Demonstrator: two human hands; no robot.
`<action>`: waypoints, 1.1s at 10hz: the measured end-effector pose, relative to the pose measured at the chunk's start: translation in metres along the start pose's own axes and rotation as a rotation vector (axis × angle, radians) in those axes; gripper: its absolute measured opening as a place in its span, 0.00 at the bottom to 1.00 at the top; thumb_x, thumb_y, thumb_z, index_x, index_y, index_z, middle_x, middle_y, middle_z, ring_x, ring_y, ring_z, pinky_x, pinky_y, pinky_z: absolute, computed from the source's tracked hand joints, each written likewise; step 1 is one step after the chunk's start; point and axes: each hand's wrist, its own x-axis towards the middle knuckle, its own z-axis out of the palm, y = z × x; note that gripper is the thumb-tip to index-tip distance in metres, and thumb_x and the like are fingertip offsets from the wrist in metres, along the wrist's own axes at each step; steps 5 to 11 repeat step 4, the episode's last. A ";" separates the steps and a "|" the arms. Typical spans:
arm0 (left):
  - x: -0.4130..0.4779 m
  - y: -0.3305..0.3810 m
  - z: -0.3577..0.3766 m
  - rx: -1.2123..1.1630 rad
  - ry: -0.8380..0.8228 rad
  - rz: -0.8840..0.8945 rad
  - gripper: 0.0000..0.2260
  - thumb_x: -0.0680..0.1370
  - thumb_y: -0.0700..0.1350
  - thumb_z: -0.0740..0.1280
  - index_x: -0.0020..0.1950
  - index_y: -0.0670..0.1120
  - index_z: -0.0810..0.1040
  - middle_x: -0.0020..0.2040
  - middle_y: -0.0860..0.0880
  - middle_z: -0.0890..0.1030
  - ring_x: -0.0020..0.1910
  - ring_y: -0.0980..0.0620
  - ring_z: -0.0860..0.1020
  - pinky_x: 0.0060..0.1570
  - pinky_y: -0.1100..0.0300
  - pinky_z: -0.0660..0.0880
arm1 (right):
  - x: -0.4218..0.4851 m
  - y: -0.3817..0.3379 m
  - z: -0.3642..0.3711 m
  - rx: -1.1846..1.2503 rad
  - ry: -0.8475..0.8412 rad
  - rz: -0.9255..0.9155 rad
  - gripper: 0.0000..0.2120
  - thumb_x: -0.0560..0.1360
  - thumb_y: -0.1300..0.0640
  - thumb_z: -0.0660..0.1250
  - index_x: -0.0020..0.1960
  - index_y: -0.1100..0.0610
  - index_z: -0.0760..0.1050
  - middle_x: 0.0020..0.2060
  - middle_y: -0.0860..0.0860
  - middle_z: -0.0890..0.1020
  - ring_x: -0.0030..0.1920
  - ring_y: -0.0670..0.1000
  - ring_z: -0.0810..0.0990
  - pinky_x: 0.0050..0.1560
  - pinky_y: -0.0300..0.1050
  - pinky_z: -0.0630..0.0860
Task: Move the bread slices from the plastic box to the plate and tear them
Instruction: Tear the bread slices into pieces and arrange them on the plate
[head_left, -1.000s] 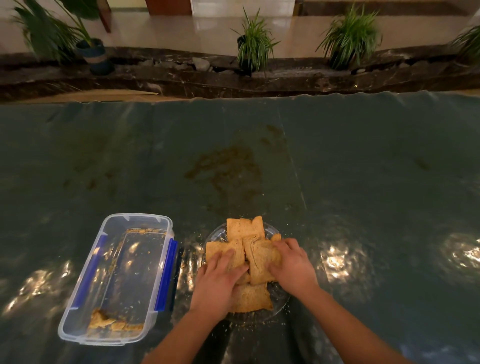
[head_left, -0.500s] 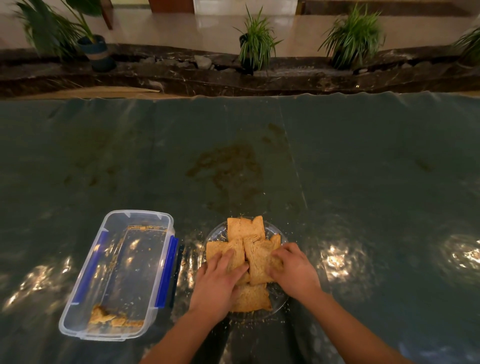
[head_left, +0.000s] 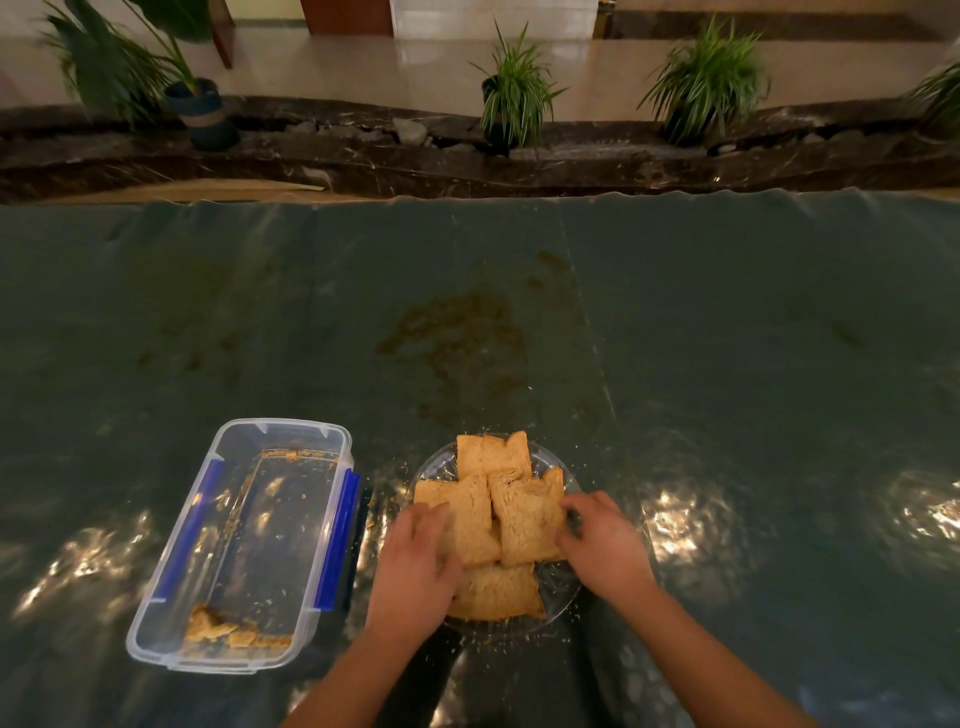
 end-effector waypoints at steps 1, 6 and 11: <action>-0.001 -0.003 -0.004 -0.095 0.032 -0.101 0.25 0.75 0.43 0.70 0.72 0.50 0.70 0.70 0.49 0.70 0.63 0.54 0.70 0.65 0.56 0.70 | -0.005 0.002 -0.004 0.005 0.038 -0.002 0.10 0.73 0.54 0.70 0.54 0.48 0.78 0.46 0.43 0.74 0.39 0.44 0.76 0.32 0.30 0.64; 0.002 -0.004 -0.017 -0.182 0.048 -0.157 0.25 0.78 0.45 0.67 0.74 0.52 0.66 0.71 0.49 0.70 0.60 0.57 0.71 0.60 0.58 0.70 | -0.010 -0.002 -0.021 0.139 0.088 -0.015 0.09 0.73 0.60 0.69 0.52 0.51 0.79 0.45 0.47 0.78 0.41 0.46 0.77 0.38 0.37 0.70; 0.002 -0.004 -0.017 -0.182 0.048 -0.157 0.25 0.78 0.45 0.67 0.74 0.52 0.66 0.71 0.49 0.70 0.60 0.57 0.71 0.60 0.58 0.70 | -0.010 -0.002 -0.021 0.139 0.088 -0.015 0.09 0.73 0.60 0.69 0.52 0.51 0.79 0.45 0.47 0.78 0.41 0.46 0.77 0.38 0.37 0.70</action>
